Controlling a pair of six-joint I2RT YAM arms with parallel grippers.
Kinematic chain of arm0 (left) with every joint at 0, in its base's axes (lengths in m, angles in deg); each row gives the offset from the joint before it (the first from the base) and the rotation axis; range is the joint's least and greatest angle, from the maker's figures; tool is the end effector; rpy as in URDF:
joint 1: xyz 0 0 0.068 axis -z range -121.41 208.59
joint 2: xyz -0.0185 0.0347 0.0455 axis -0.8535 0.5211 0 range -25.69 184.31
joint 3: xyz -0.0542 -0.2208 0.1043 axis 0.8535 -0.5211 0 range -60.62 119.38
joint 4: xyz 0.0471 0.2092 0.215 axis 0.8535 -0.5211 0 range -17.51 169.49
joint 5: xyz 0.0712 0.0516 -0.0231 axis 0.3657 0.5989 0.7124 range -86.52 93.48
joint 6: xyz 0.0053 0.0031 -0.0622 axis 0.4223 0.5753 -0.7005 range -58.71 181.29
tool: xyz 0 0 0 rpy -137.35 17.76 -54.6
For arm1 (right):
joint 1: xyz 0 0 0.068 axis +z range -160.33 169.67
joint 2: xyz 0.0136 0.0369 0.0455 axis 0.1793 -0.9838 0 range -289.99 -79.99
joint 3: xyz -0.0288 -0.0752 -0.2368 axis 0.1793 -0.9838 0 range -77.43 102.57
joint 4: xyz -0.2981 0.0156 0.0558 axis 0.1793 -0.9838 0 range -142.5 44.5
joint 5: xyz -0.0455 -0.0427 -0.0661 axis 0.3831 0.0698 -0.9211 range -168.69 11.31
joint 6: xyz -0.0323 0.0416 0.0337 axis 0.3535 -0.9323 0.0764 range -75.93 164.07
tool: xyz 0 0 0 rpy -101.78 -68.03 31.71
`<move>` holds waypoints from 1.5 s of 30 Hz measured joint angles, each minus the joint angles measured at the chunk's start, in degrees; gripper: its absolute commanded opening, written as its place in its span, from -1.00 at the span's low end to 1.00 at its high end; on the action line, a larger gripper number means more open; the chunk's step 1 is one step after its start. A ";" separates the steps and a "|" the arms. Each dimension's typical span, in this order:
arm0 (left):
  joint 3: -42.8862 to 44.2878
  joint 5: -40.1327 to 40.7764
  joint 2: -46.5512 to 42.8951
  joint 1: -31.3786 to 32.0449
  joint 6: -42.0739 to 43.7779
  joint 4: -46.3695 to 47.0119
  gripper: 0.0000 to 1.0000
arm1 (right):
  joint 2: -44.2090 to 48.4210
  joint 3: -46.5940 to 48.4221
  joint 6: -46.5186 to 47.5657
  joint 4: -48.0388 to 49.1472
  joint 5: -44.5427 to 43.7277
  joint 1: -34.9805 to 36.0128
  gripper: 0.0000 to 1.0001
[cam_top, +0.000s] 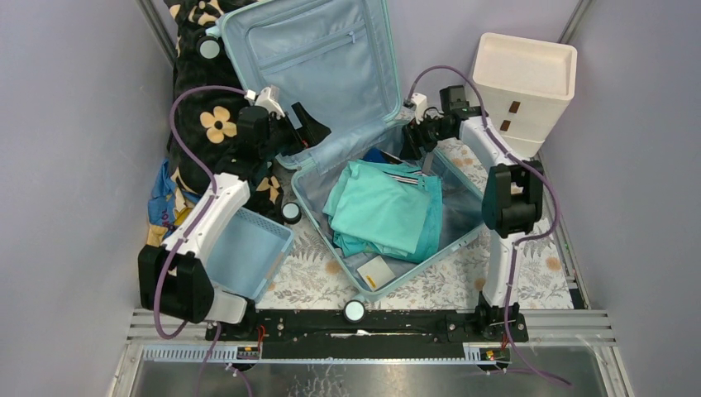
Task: Open, take out, and arrange the luggage
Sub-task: Adjust the clothes in the luggage.
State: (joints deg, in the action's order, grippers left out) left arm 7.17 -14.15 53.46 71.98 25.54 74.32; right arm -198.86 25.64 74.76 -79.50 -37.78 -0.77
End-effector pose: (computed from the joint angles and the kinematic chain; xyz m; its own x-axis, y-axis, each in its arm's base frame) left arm 0.3711 -0.1031 0.3175 -0.5186 -0.4488 -0.7277 0.2466 0.7365 -0.6299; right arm 0.4899 0.1142 0.2189 -0.3709 -0.4536 -0.8103 -0.8508 0.5157 0.1007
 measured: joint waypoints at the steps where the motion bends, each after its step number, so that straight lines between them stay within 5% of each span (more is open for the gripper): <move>1: 0.24 0.00 0.90 0.00 -0.90 0.07 0.91 | -1.44 0.59 0.57 0.00 -0.76 0.28 0.49; 8: 1.14 0.04 5.01 0.87 -4.83 0.92 0.91 | -6.91 2.97 2.56 0.07 -2.78 3.32 0.39; 14: 3.87 -1.07 8.13 1.64 -4.79 0.79 0.91 | -8.66 2.54 4.04 -1.88 -0.76 4.87 -0.50; 18: 4.50 -2.21 8.35 1.64 -4.02 0.57 0.91 | -5.25 -3.87 5.16 1.73 0.28 6.12 -0.83; 27: 4.50 -6.93 8.96 3.52 0.94 0.44 0.88 | 7.69 -13.70 9.03 5.66 4.31 9.73 -0.83; 31: 4.35 -9.07 11.45 6.27 4.63 1.73 0.86 | 7.54 -13.16 11.61 3.34 6.93 11.23 -0.80; 36: 0.35 -9.14 14.45 8.85 8.59 8.96 0.86 | 5.86 -13.11 15.23 1.09 8.44 11.67 -0.52; 45: 1.81 -10.99 24.70 8.94 12.59 17.62 0.81 | 8.44 -18.51 22.56 0.50 12.46 11.82 -0.52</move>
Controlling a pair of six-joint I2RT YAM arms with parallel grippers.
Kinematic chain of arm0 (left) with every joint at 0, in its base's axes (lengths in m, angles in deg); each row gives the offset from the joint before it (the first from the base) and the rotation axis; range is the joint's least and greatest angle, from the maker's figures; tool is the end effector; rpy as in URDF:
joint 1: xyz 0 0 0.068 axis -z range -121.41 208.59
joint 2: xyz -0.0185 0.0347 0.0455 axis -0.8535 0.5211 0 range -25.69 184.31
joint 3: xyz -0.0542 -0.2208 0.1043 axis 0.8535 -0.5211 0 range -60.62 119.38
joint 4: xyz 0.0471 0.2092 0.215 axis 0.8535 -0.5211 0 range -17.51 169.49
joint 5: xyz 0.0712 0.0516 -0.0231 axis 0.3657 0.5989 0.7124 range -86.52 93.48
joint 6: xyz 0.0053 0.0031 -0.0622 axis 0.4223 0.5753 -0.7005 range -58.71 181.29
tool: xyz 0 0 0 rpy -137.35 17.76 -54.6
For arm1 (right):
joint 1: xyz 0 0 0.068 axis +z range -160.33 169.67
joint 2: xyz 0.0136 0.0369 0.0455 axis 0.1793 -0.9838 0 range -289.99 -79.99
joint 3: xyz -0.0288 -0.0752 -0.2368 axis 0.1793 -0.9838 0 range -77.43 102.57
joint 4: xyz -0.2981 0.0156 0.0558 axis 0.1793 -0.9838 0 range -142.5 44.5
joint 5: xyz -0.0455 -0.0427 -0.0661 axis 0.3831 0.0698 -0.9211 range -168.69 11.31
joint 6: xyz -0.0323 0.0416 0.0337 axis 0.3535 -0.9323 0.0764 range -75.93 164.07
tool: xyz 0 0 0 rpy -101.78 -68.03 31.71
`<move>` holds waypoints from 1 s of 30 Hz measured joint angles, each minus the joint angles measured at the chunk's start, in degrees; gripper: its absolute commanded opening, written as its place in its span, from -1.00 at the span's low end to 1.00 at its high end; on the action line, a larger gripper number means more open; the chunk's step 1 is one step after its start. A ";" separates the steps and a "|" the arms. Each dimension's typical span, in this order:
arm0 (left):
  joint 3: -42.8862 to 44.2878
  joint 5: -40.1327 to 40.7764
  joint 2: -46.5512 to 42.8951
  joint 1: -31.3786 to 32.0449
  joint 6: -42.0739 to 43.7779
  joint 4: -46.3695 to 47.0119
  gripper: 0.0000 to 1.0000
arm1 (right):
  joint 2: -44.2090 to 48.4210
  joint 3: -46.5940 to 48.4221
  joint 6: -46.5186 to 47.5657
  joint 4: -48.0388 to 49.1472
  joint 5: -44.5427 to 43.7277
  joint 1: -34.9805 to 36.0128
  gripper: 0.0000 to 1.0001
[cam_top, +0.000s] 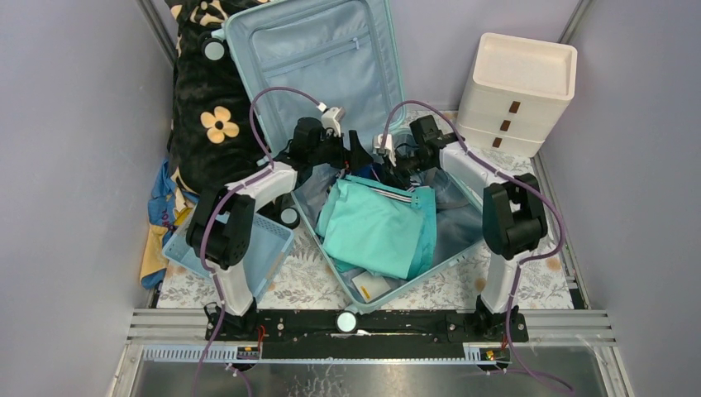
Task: Open, take out, and arrange the luggage
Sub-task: Adjust the clothes in the luggage.
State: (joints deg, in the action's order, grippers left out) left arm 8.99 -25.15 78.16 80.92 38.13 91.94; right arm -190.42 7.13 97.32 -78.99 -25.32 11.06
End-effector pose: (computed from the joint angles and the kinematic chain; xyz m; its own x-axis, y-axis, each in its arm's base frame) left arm 0.4152 -0.1952 0.1906 -0.6087 -0.1231 -0.7838 0.5499 0.6466 -0.5286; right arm 0.3984 0.1971 0.1783 0.0002 -0.5134 -0.8582 -1.0000 -0.0083 0.0048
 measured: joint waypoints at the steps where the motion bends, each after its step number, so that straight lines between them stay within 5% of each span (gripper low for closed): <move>1: 0.74 -0.59 1.03 -0.04 0.26 0.07 0.81 | 0.83 -0.68 1.11 0.31 0.09 0.04 -0.51; 8: 1.05 -5.79 1.70 -1.18 3.52 1.14 0.81 | 3.50 -1.90 6.84 -0.72 1.97 0.59 -0.38; 14: -0.52 -9.84 1.68 -2.43 7.17 1.20 0.71 | -3.08 4.59 9.68 -8.59 4.46 0.59 -0.33; 23: -1.25 -10.32 1.05 -2.49 12.17 0.42 0.70 | -4.76 4.92 4.39 -7.96 4.83 0.59 -0.03; 30: -1.31 -8.24 -2.01 -2.45 17.16 -2.32 0.69 | -5.40 8.22 0.61 -9.64 2.56 -0.92 0.43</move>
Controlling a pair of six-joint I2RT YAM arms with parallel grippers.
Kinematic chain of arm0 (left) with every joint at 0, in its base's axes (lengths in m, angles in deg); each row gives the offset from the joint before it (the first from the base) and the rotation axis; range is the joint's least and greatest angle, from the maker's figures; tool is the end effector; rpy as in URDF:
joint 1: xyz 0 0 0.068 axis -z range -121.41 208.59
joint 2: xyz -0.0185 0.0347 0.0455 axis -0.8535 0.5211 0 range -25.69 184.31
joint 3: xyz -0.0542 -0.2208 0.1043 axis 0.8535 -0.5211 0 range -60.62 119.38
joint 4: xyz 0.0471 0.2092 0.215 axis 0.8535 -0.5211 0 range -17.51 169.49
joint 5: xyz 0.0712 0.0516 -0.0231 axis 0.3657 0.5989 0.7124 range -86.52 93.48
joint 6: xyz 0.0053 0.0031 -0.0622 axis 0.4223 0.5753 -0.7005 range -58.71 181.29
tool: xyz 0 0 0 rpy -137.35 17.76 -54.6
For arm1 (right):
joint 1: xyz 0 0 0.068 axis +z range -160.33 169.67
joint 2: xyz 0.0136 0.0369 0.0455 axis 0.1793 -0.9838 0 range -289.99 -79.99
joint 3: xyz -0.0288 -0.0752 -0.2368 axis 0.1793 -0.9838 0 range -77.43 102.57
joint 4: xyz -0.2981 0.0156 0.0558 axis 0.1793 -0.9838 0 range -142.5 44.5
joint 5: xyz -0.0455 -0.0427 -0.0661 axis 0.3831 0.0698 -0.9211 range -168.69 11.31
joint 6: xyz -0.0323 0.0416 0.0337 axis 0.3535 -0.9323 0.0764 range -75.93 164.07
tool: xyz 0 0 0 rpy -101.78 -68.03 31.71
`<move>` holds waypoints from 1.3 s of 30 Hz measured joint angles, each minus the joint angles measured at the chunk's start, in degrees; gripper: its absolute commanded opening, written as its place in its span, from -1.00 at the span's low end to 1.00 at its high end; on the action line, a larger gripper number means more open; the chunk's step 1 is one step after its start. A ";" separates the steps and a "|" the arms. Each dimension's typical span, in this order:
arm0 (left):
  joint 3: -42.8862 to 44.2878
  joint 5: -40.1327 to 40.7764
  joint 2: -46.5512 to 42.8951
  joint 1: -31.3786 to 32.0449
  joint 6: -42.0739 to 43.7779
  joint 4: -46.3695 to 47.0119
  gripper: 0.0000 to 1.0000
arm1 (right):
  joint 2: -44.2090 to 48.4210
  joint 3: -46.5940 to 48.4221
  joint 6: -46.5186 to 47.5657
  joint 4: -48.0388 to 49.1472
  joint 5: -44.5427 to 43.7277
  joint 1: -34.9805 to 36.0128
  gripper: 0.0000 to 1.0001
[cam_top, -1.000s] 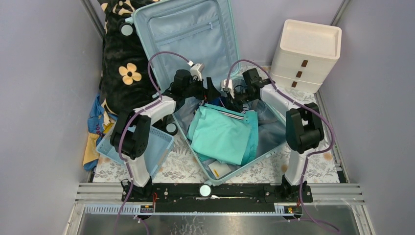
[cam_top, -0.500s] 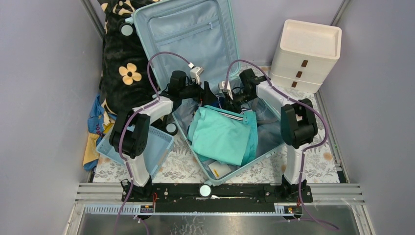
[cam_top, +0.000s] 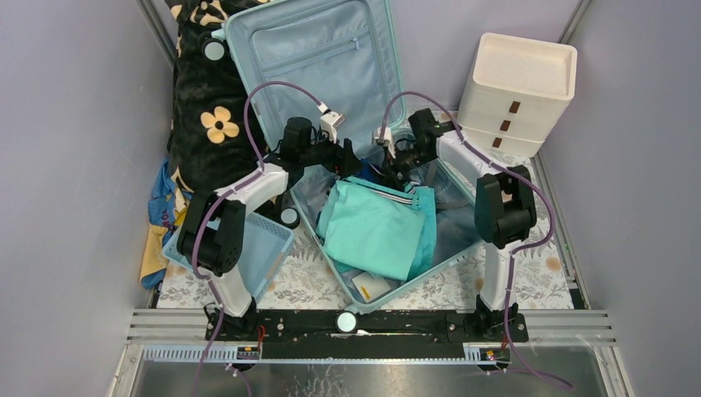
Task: Open, take out, and arrange the luggage
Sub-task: Adjust the clothes in the luggage.
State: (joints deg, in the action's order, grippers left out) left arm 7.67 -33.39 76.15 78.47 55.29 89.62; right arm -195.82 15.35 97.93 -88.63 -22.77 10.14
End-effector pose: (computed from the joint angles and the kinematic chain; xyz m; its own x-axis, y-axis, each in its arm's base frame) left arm 0.4104 -0.1787 0.1942 -0.4543 0.0755 -0.8876 0.7464 0.5762 -0.3330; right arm 0.4128 0.1962 0.1797 -0.0941 -0.5182 -0.8501 -0.9925 -0.0177 0.1207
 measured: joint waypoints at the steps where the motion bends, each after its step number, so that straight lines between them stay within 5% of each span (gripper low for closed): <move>1: -0.20 0.33 -0.46 0.04 0.57 -0.11 0.69 | -0.17 1.14 -0.48 -0.66 -0.17 -0.81 0.44; 10: -1.46 4.20 -2.16 0.66 2.99 -1.40 0.68 | -1.44 12.46 -0.76 -9.03 -2.38 -10.03 0.42; 25: 4.76 5.95 -2.69 2.73 -2.40 -1.14 0.66 | 3.63 -8.00 -15.28 9.94 -9.29 -3.78 -0.55; 28: 2.54 6.01 -2.69 3.91 -4.33 0.85 0.67 | 3.78 -8.92 -15.06 11.26 -9.94 -2.62 -0.53; 33: -1.33 8.85 -1.46 5.90 -4.66 1.51 0.76 | 4.13 -8.28 -14.73 10.58 -10.01 -2.05 -0.12; 39: -1.64 13.40 1.31 7.82 0.48 3.45 0.84 | 4.13 -1.92 -14.71 3.80 -6.49 -6.23 0.13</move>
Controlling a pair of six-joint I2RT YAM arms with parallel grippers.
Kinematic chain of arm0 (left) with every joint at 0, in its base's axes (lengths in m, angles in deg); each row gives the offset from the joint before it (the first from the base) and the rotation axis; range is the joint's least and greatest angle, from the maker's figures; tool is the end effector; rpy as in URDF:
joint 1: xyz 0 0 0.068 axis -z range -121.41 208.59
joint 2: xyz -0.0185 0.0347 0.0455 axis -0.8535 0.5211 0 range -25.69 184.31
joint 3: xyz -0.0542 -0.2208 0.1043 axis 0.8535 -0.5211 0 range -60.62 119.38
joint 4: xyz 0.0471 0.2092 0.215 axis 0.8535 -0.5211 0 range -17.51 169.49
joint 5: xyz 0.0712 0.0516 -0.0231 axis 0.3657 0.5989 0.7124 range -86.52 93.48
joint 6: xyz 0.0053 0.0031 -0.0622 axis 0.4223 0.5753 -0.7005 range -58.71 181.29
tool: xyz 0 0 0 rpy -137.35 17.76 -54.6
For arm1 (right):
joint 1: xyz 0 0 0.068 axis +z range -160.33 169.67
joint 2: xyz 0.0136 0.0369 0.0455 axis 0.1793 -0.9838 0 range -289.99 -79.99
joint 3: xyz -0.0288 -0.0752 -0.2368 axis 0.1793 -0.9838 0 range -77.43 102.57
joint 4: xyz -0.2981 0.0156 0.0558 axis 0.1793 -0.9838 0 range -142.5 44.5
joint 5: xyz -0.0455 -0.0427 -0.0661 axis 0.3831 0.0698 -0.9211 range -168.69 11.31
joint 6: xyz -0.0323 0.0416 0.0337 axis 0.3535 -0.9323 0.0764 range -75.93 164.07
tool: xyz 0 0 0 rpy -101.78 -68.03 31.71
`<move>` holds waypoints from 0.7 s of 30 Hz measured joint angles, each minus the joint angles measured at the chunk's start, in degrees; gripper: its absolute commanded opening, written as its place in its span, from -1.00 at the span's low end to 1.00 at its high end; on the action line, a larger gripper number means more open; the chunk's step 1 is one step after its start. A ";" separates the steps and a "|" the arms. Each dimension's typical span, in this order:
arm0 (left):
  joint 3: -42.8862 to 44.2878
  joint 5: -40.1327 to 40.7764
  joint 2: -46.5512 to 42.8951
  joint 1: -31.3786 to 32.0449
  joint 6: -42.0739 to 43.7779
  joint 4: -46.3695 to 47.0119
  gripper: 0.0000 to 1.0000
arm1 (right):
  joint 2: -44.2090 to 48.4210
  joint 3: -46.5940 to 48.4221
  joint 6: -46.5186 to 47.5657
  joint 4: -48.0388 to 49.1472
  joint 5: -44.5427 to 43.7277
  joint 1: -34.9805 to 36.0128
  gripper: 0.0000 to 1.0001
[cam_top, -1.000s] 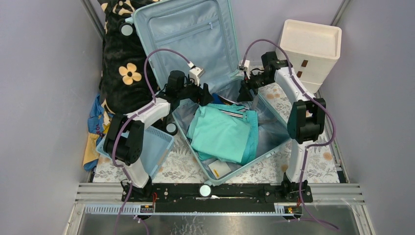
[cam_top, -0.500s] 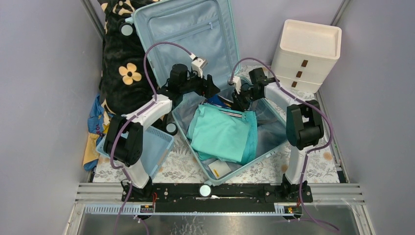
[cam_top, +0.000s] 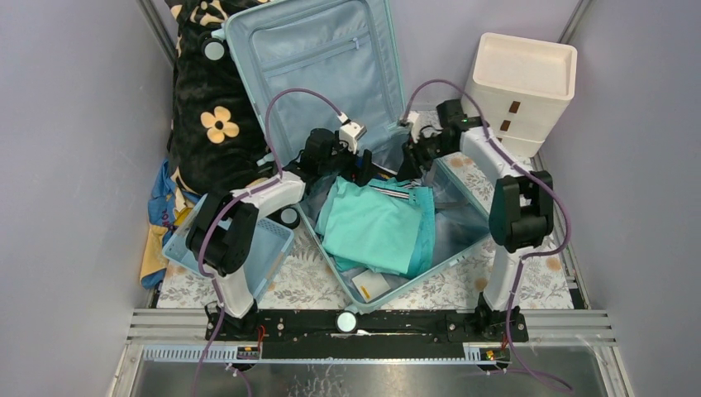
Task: Open, take out, and arrange the luggage
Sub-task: Adjust the clothes in the luggage.
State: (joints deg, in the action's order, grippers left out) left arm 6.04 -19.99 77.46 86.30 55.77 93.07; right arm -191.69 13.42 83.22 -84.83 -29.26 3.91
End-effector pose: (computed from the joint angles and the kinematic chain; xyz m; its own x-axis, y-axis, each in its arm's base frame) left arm 0.3910 -0.2268 0.1778 -0.4153 0.1186 -0.9019 0.7147 0.6560 -0.2428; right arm 0.4303 0.1465 0.1988 -0.3200 -0.5049 -0.8017 -0.9389 0.2821 0.1971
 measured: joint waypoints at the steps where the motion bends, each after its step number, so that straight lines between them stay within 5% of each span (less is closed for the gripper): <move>1: -0.22 0.33 0.00 0.11 1.79 0.59 0.85 | 0.09 0.98 0.24 -0.94 0.46 -1.33 0.14; 7: 0.24 -0.13 0.42 0.28 11.54 1.27 0.81 | 3.67 -1.09 -0.11 0.76 0.61 -6.97 0.18; 13: 2.97 -1.57 4.42 0.28 13.18 1.18 0.78 | 2.38 -4.04 -2.01 6.29 -4.33 -2.60 0.06; 21: -1.38 -0.96 0.00 -0.31 10.82 1.05 0.76 | -1.33 -5.49 -3.02 10.60 -8.52 2.38 -0.64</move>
State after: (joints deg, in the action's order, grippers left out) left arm 4.66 -20.95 77.46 85.99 66.59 94.12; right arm -193.03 7.94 80.21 -74.23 -37.78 6.29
